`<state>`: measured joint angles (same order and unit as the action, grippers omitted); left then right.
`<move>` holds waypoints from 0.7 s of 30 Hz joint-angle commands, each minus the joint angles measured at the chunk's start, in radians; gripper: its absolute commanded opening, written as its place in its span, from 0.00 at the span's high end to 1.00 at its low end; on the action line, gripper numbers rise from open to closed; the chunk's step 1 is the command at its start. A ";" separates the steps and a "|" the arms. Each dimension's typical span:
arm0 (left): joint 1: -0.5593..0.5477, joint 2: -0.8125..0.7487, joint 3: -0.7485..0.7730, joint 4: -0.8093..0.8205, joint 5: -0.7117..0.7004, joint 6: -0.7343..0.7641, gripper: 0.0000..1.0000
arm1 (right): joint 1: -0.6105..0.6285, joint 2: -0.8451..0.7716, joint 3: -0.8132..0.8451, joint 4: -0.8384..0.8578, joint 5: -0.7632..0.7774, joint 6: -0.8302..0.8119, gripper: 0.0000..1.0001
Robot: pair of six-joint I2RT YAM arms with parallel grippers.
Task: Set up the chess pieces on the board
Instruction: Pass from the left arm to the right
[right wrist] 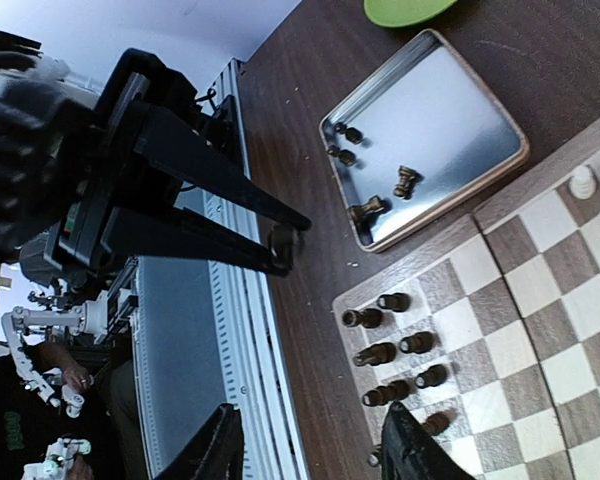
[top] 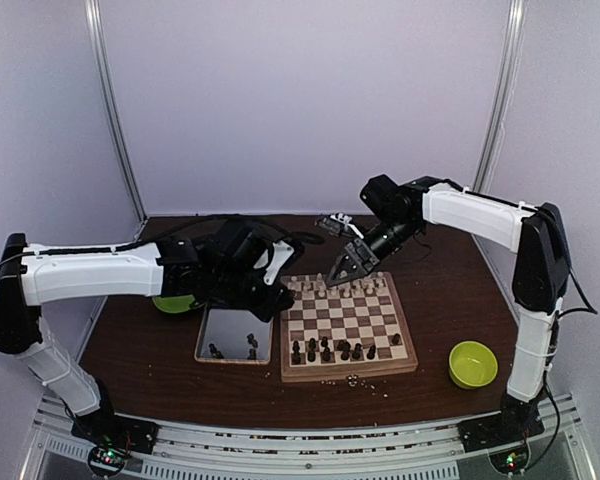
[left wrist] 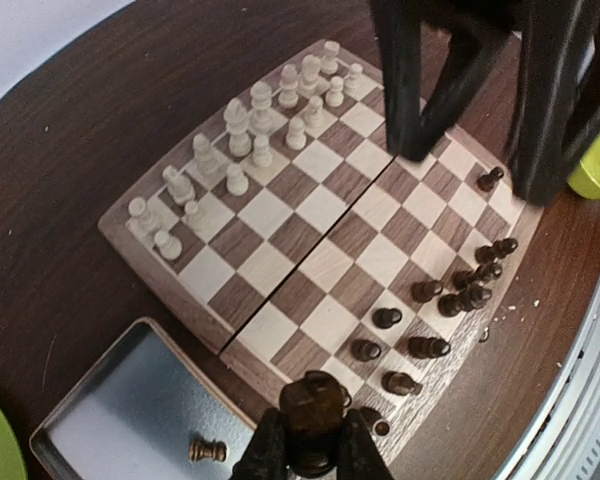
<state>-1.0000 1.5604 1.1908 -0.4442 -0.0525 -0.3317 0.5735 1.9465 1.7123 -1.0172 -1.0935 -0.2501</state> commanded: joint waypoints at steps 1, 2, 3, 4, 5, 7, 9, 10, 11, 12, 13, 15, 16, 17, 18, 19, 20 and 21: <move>-0.026 0.048 0.078 0.078 0.020 0.049 0.93 | 0.063 0.023 0.034 -0.030 -0.063 0.085 0.52; -0.031 0.054 0.091 0.078 0.023 0.049 0.93 | 0.074 0.034 0.037 -0.031 -0.066 0.086 0.52; -0.034 0.061 0.101 0.074 0.024 0.049 0.93 | 0.086 0.044 0.039 -0.028 -0.075 0.093 0.52; -0.036 0.066 0.107 0.072 0.025 0.049 0.93 | 0.093 0.049 0.038 -0.022 -0.085 0.100 0.52; -0.041 0.068 0.111 0.072 0.026 0.048 0.93 | 0.098 0.052 0.038 -0.011 -0.094 0.110 0.52; -0.044 0.072 0.116 0.071 0.029 0.046 0.93 | 0.105 0.055 0.038 0.012 -0.109 0.128 0.52; -0.047 0.072 0.120 0.071 0.032 0.045 0.93 | 0.108 0.056 0.038 0.032 -0.113 0.145 0.52; -0.048 0.072 0.121 0.071 0.035 0.045 0.93 | 0.108 0.057 0.039 0.039 -0.116 0.151 0.53; -0.050 0.073 0.122 0.071 0.038 0.045 0.93 | 0.107 0.059 0.041 0.043 -0.118 0.155 0.53; -0.050 0.074 0.124 0.073 0.040 0.045 0.93 | 0.107 0.061 0.042 0.047 -0.120 0.158 0.54; -0.051 0.075 0.126 0.073 0.043 0.043 0.93 | 0.108 0.064 0.043 0.051 -0.121 0.160 0.55; -0.052 0.075 0.128 0.073 0.049 0.044 0.93 | 0.108 0.070 0.045 0.057 -0.121 0.160 0.57; -0.052 0.075 0.128 0.075 0.051 0.045 0.93 | 0.106 0.073 0.046 0.061 -0.118 0.162 0.58; -0.053 0.075 0.130 0.075 0.052 0.046 0.93 | 0.105 0.076 0.046 0.066 -0.113 0.164 0.59; -0.054 0.075 0.130 0.075 0.052 0.046 0.93 | 0.105 0.078 0.048 0.068 -0.109 0.165 0.61; -0.054 0.075 0.130 0.075 0.052 0.046 0.93 | 0.103 0.083 0.049 0.070 -0.108 0.166 0.63; -0.054 0.075 0.129 0.075 0.052 0.046 0.93 | 0.102 0.085 0.050 0.073 -0.109 0.166 0.65; -0.055 0.075 0.127 0.075 0.052 0.046 0.93 | 0.100 0.089 0.047 0.076 -0.112 0.168 0.67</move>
<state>-1.0451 1.6299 1.2881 -0.4160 -0.0231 -0.2996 0.6819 2.0079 1.7309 -0.9806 -1.1931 -0.0967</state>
